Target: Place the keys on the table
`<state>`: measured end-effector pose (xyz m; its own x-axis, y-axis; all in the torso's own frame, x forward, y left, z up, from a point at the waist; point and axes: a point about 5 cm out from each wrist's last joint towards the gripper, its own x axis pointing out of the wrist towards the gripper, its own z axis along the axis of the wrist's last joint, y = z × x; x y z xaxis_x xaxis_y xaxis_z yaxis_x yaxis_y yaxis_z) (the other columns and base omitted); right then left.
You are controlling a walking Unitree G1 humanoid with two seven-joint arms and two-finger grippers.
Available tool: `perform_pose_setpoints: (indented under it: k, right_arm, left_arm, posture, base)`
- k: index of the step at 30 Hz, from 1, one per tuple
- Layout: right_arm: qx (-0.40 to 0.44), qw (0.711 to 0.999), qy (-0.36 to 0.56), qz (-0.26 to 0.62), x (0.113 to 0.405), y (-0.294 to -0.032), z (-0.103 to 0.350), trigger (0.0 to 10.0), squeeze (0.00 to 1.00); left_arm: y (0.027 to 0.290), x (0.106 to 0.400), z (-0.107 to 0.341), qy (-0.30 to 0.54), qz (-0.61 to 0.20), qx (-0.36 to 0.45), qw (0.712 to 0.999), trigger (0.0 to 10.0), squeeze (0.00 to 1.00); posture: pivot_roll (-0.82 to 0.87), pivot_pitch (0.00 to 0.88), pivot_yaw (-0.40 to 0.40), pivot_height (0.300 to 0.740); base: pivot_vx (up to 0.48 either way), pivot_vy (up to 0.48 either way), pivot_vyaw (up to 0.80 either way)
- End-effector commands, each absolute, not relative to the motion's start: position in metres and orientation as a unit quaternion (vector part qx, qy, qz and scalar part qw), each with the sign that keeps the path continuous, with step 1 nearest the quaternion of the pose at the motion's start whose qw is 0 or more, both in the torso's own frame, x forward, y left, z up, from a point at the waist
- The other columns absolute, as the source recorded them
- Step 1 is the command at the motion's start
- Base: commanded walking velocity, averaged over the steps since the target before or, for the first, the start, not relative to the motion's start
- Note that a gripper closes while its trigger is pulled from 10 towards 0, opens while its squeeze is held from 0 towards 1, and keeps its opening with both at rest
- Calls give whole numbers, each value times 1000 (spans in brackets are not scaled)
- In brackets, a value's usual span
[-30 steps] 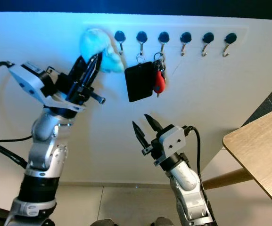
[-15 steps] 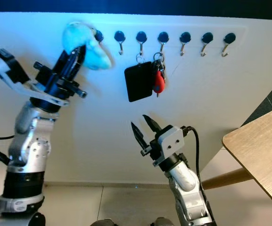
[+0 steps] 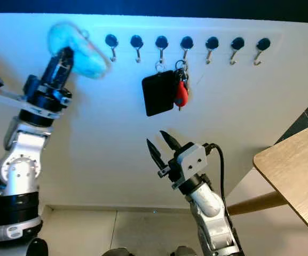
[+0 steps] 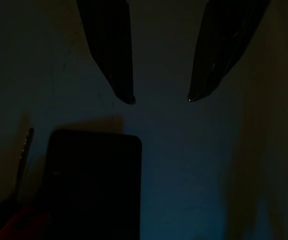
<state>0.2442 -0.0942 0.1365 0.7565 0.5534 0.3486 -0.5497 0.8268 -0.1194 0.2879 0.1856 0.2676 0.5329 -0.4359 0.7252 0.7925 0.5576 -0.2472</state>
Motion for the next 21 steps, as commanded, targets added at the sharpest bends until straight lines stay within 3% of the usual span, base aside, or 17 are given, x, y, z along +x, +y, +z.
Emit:
perform_pose_setpoints:
  k: [1, 9, 13, 17, 18, 20, 21]
  right_arm:
    - [-6, 938, -185, 293, 243, -95, 136, 10000, 0]
    - [-6, 937, -185, 296, 243, -94, 136, 10000, 0]
    - [-7, 937, -183, 296, 243, -94, 135, 10000, 0]
    - [-8, 938, -180, 297, 243, -95, 133, 10000, 0]
    - [-10, 939, -174, 296, 242, -96, 130, 10000, 0]
    - [-10, 939, -174, 296, 242, -96, 130, 10000, 0]
    - [-15, 941, -163, 297, 241, -99, 124, 10000, 0]
  left_arm:
    - [192, 284, 269, -301, -393, -314, 810, 0, 0]
    - [193, 268, 261, -251, -482, -375, 751, 0, 0]
    - [187, 250, 233, -135, -571, -347, 732, 0, 0]
    - [183, 239, 216, -67, -600, -327, 727, 0, 0]
    - [180, 233, 198, -8, -605, -302, 737, 0, 0]
    - [180, 233, 198, -8, -605, -302, 737, 0, 0]
    - [179, 230, 176, 42, -595, -272, 755, 0, 0]
  posture:
    - [36, 90, 7, 740]
    - [37, 89, 6, 740]
    - [38, 88, 5, 740]
    - [39, 87, 6, 740]
    - [41, 87, 4, 740]
    - [41, 87, 4, 740]
    - [43, 87, 3, 740]
  base:
    - [0, 0, 0]
    - [0, 0, 0]
    - [0, 0, 0]
    - [0, 0, 0]
    - [0, 0, 0]
    - [0, 0, 0]
    - [0, 0, 0]
